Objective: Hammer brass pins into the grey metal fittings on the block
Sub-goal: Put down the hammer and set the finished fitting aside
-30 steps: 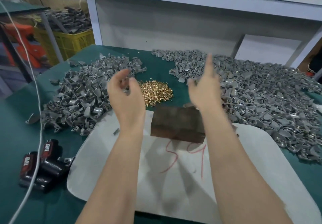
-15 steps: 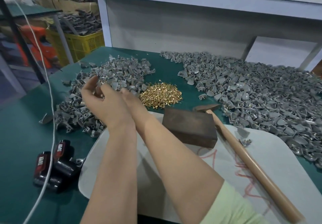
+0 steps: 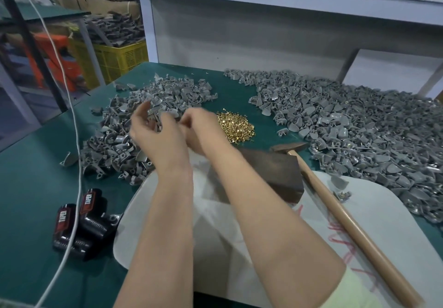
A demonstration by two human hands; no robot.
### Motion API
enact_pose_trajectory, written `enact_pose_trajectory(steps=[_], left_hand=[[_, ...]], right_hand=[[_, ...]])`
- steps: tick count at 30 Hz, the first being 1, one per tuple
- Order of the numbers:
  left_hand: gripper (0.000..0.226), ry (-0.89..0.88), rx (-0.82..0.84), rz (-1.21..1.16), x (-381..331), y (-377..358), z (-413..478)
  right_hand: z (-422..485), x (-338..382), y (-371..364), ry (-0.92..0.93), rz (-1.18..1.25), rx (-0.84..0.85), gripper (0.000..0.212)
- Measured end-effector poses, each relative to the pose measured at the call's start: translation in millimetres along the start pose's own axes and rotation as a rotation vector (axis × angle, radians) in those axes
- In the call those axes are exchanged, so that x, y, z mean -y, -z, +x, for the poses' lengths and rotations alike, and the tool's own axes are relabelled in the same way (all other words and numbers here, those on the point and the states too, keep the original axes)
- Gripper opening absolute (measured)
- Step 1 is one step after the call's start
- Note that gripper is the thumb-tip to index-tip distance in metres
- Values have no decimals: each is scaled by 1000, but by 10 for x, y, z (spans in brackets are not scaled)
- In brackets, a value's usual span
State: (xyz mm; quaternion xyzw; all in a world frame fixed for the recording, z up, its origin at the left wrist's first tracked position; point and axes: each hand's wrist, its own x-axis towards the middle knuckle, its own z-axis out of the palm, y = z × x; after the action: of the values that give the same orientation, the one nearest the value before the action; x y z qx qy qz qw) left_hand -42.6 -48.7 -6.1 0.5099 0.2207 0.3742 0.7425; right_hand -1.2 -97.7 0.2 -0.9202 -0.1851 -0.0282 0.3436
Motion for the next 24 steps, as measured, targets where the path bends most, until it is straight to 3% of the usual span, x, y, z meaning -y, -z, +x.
enact_pose_trajectory(steps=[2, 5, 10, 12, 16, 24], left_hand=[[34, 33, 146, 70, 39, -32, -19], [21, 6, 353, 139, 70, -109, -104], [11, 1, 425, 139, 97, -154, -190], [11, 19, 377, 129, 104, -150, -182], [7, 76, 284, 62, 102, -121, -144], [12, 132, 281, 25, 115, -136, -168]], right_hand=[[-30, -84, 229, -55, 148, -88, 13], [-124, -230, 506, -86, 297, -100, 14], [-272, -401, 745, -145, 414, 16, 16], [-257, -510, 777, -180, 290, -8, 16], [-87, -694, 579, -308, -281, 4, 19], [261, -619, 274, -447, -462, 191, 41]])
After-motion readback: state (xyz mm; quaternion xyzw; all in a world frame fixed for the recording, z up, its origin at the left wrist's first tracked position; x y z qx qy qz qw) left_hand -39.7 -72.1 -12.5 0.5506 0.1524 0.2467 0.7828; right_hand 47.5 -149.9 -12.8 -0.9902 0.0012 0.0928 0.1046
